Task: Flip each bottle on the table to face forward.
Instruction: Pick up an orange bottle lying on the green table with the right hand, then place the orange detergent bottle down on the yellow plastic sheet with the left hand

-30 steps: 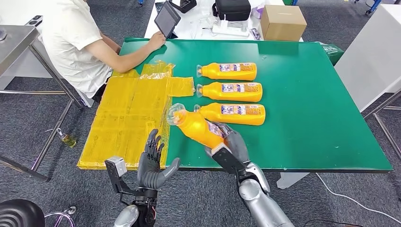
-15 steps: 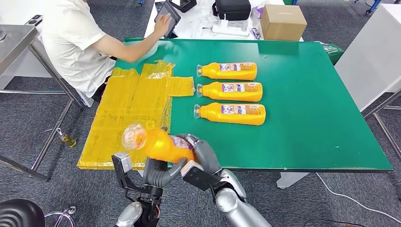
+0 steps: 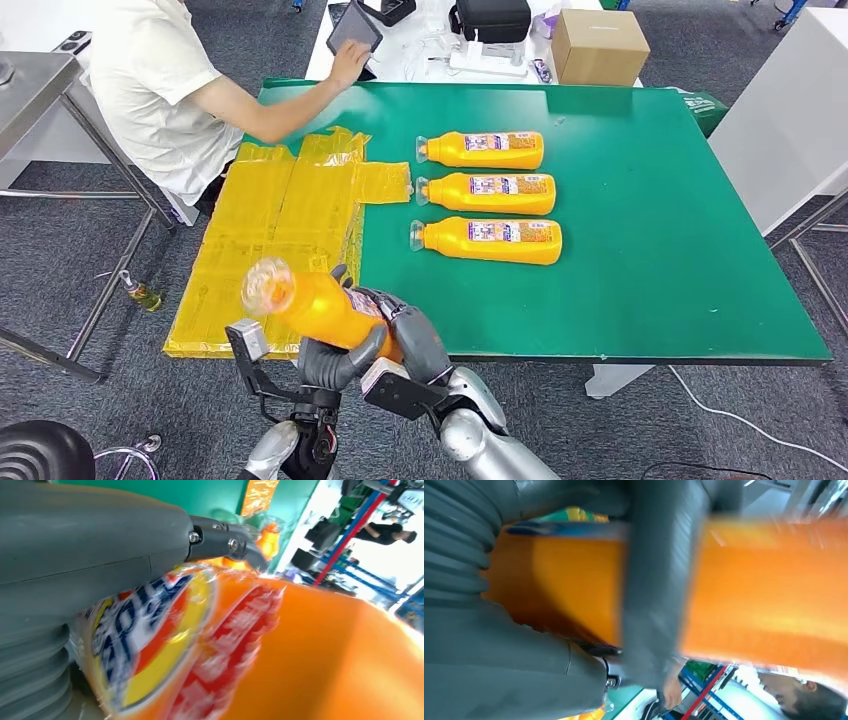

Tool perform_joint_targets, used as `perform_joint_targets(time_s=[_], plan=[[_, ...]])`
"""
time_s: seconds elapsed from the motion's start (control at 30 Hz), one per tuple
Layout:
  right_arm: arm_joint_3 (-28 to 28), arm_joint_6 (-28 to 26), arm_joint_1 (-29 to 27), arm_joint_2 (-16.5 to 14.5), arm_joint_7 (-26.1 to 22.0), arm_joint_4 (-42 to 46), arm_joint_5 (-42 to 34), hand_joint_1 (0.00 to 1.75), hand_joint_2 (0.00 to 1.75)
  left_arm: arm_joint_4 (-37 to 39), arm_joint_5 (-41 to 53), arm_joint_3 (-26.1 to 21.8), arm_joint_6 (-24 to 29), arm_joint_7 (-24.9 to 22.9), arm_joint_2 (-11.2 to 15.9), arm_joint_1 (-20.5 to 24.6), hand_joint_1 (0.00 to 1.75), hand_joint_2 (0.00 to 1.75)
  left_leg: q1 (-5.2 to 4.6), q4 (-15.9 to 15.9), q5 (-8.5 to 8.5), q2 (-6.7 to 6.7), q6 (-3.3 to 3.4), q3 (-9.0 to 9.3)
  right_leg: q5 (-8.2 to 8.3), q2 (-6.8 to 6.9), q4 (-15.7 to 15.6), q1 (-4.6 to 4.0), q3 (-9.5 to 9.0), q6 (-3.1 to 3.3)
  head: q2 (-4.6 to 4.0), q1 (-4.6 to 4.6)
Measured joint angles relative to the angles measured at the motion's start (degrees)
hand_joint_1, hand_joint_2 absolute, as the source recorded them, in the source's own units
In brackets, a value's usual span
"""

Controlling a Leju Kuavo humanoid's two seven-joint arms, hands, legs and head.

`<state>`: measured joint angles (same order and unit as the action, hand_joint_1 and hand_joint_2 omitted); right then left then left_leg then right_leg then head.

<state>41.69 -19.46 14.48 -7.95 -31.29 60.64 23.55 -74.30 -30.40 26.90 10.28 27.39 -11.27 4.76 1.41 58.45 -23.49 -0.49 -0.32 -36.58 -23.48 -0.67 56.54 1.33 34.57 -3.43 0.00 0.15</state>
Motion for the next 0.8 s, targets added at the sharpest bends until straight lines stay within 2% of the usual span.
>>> perform_joint_targets(time_s=[0.13, 0.27, 0.43, 0.5, 0.6, 0.7, 0.77, 0.8], plan=[[0.7, -2.1, -0.3, -0.2, 0.2, -0.6, 1.3, 0.00, 1.75, -1.8, -1.2, -1.8, -0.3, 0.7, -0.1, -0.5, 1.75, 1.75, 0.00, 0.0, 0.00, 0.01, 0.00, 0.00, 0.00, 0.00, 0.0, 0.00, 0.02, 0.00, 0.00, -0.01], [0.8, -5.5, -0.8, -0.2, -0.1, -1.4, 3.2, 0.00, 0.00, -4.0, -4.1, -3.5, -2.2, 0.1, -0.2, -1.4, 1.75, 1.75, 0.00, 0.0, 0.00, 0.01, 0.00, -0.02, -0.01, 0.00, 0.0, 0.00, 0.02, 0.00, 0.00, 0.00], [0.8, -10.4, -1.9, -0.2, -1.7, -2.1, 4.8, 0.00, 0.00, -5.5, -8.8, -6.2, -4.9, -1.7, -0.2, -2.2, 1.75, 1.75, 0.00, 0.0, 0.00, 0.00, 0.00, -0.03, -0.01, 0.00, 0.0, 0.00, 0.03, 0.00, 0.00, 0.00], [0.7, -13.8, -2.7, -0.2, -2.9, -2.2, 5.7, 0.00, 0.00, -5.6, -7.1, -7.2, -3.1, -1.4, -0.2, -2.3, 1.75, 1.75, 0.00, 0.0, 0.00, 0.00, 0.00, -0.03, -0.01, 0.00, 0.0, 0.00, 0.03, 0.00, 0.00, 0.00], [-0.6, -19.0, -4.2, -0.5, -5.0, -2.1, 8.5, 0.00, 0.00, -4.4, 2.6, -8.1, 5.8, 0.8, 0.4, -1.6, 1.72, 1.75, 0.01, 0.0, 0.00, 0.00, 0.00, -0.02, -0.01, 0.00, 0.0, 0.00, 0.05, 0.00, 0.00, 0.00], [-4.1, -20.2, -6.4, -1.4, -7.2, -1.1, 12.9, 0.00, 0.00, -1.4, 14.1, -8.4, 15.3, 3.9, 1.4, 0.1, 1.69, 1.75, 0.01, 0.0, 0.00, 0.00, -0.01, -0.03, -0.01, 0.00, 0.0, -0.01, 0.05, 0.01, 0.00, 0.01], [-7.1, -20.2, -8.2, -2.4, -8.1, 0.6, 16.0, 0.00, 0.00, 1.2, 24.7, -8.7, 22.1, 5.8, 1.9, 1.4, 1.73, 1.75, 0.01, 0.0, 0.01, 0.00, -0.01, -0.03, -0.01, 0.00, 0.0, 0.00, 0.04, 0.01, 0.00, 0.00], [-8.8, -20.2, -9.3, -3.0, -8.3, 2.1, 17.7, 0.00, 0.00, 2.5, 32.9, -9.3, 25.2, 6.1, 2.1, 2.1, 1.75, 1.75, 0.01, 0.0, 0.01, -0.01, -0.01, -0.04, -0.01, 0.01, 0.0, 0.00, 0.04, 0.01, 0.00, 0.01]])
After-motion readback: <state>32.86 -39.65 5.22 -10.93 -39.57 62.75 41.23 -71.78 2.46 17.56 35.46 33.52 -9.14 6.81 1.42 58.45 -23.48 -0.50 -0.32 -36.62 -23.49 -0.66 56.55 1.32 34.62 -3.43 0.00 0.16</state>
